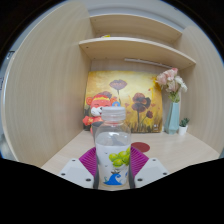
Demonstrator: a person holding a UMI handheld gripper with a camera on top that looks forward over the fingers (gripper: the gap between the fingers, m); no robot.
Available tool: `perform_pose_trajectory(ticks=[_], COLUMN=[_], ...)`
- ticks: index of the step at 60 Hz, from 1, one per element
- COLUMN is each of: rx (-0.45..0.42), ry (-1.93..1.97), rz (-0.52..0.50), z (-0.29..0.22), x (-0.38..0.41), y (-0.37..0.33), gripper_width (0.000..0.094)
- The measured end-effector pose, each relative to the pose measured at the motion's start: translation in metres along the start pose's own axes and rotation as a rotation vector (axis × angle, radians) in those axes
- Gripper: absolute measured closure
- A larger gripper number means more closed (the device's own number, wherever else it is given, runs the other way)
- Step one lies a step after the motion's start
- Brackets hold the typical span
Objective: Pour water
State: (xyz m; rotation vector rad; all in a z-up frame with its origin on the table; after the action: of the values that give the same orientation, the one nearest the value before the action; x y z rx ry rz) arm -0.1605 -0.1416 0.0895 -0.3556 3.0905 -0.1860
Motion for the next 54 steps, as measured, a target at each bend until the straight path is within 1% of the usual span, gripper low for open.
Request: perform_pose_trajectory(ticks=[4, 16, 23, 36, 45, 54], rx=[-0.003, 0.013, 0.033, 0.136, 0.194, 0.197], ry=[-0.003, -0.012, -0.120, -0.555, -0.935, -1.332], rz=[0.009, 0.002, 0.039, 0.169, 0.185, 0.194], z=[0.001, -0.003, -0.018, -0.054, -0.093, -0.123], x=[0.001, -0.004, -0.043, -0.130, -0.149, -0.139], y=[0.002, 0.001, 0.002, 0.037, 0.070, 0.098], gripper_width=[0.0550, 0.0550, 0.0551, 0.0551, 0.0553, 0.0553])
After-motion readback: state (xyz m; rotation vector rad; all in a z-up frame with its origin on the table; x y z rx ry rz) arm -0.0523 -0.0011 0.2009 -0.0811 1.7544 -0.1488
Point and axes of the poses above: the point between the fingertips, and its own axes, seen from behind it with the camera up: x to the left, z down, y forward, the way the camera looks, the point moved 10 cm from there along -y, backward, against the way the camera looks, and after that the axes turned 10 degrees about -z, right-handed, at the moved point
